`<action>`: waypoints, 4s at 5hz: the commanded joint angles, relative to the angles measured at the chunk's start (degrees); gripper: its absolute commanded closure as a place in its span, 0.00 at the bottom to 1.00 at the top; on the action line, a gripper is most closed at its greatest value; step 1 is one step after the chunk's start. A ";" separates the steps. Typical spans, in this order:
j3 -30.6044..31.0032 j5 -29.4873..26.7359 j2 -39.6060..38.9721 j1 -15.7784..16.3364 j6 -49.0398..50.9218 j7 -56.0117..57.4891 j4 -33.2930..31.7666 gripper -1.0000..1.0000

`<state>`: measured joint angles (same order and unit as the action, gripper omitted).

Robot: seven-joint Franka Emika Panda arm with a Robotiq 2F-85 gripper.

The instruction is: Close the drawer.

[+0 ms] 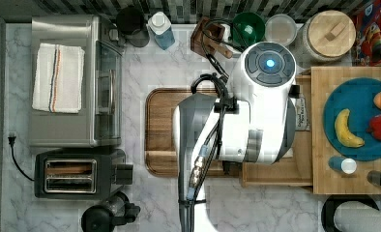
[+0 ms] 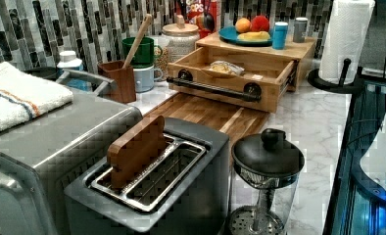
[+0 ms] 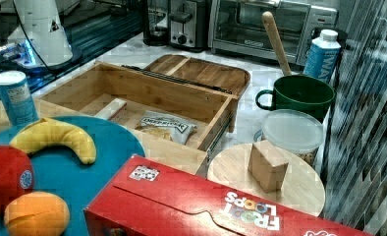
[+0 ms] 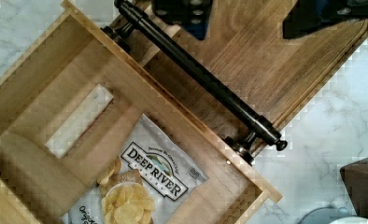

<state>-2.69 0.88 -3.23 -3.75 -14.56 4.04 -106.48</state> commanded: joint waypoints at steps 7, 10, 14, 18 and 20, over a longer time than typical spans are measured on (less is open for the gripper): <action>6.53 -0.45 2.17 4.91 -8.44 19.70 -12.55 1.00; 7.26 3.40 -4.22 1.92 -16.78 37.28 -17.24 1.00; 5.08 10.19 -9.29 0.53 -28.39 41.73 -21.75 1.00; 1.25 10.60 -9.03 -6.79 -35.76 53.60 -20.91 1.00; -2.73 8.97 -7.87 -12.46 -37.58 59.45 -21.42 1.00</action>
<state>0.03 9.82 -13.51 -9.74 -49.85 56.68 -132.16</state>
